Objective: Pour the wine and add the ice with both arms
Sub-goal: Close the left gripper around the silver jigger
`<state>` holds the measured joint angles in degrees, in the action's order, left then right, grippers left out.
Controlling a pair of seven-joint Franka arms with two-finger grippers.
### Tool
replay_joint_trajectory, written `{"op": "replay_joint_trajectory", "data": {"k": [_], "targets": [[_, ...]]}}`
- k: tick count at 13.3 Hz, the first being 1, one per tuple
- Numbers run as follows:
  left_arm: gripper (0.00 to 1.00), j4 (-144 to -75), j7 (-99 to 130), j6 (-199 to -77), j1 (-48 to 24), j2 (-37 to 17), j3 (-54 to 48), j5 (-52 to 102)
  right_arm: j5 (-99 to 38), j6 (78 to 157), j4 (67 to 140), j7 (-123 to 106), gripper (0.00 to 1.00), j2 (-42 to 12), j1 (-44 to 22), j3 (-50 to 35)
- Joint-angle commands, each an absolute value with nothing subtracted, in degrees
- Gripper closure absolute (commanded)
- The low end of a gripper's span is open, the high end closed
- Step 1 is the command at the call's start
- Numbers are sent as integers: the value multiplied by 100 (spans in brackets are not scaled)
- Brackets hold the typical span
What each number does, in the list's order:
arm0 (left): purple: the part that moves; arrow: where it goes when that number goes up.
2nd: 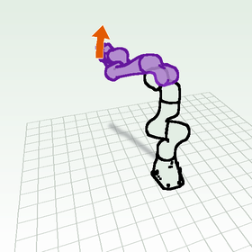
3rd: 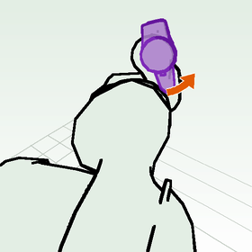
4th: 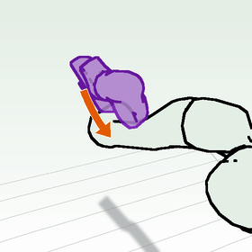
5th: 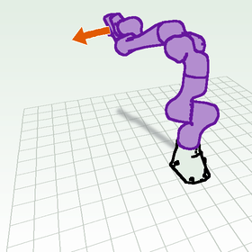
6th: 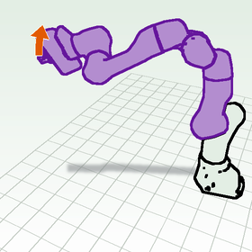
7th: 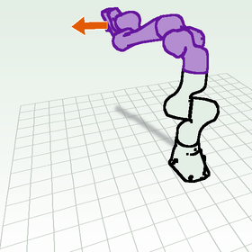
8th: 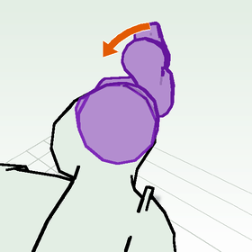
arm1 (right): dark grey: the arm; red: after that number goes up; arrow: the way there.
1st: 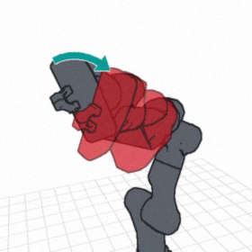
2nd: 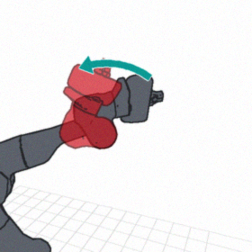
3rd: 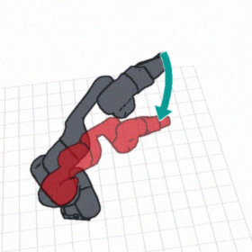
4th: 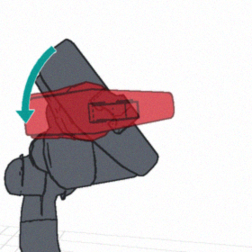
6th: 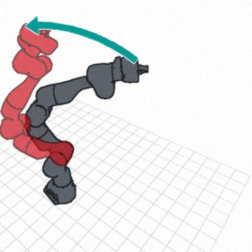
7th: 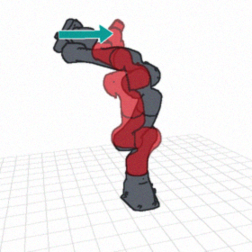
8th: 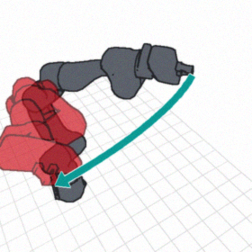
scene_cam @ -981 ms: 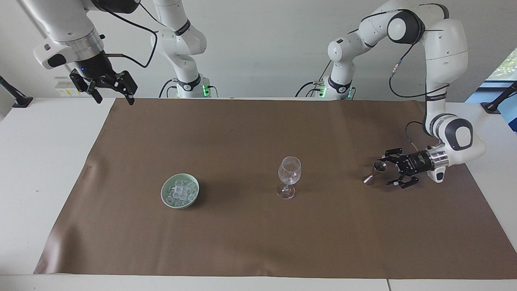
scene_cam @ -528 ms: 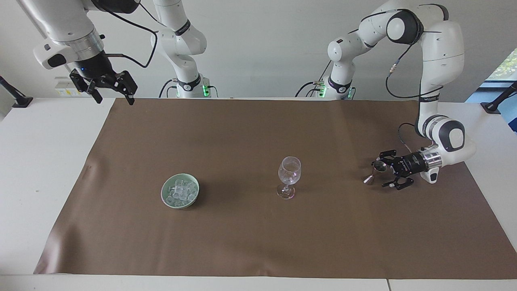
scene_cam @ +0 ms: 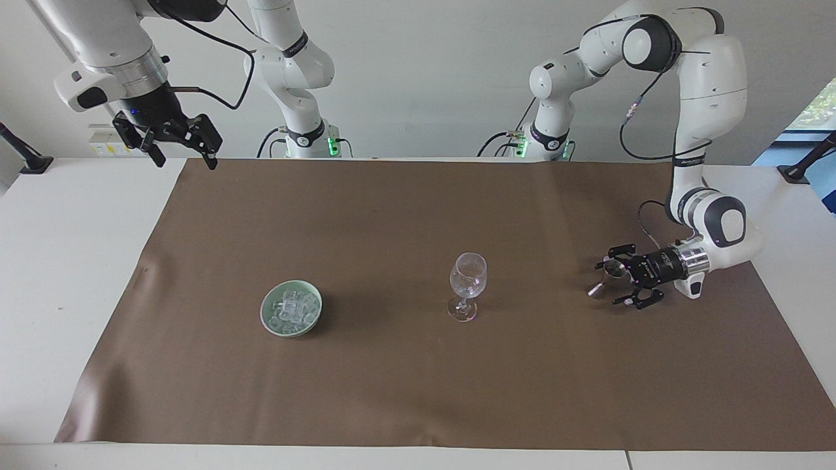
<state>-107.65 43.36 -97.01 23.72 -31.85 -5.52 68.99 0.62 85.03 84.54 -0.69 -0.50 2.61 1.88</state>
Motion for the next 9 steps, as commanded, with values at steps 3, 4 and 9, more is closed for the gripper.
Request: {"op": "replay_joint_trajectory", "data": {"k": [3, 4, 9], "targets": [[15, -10969, 4245, -9826, 2312, -3032, -501, 7049, -35, 8499, 8543, 26, 0, 44, 272, 176], [21, -10969, 4245, -9826, 2320, -3041, -501, 7049, -35, 8499, 8552, 26, 0, 44, 272, 176], [39, -10960, 4254, -9826, 2320, -3059, -492, 7031, -35, 8499, 8543, 26, 0, 44, 272, 176]]}}
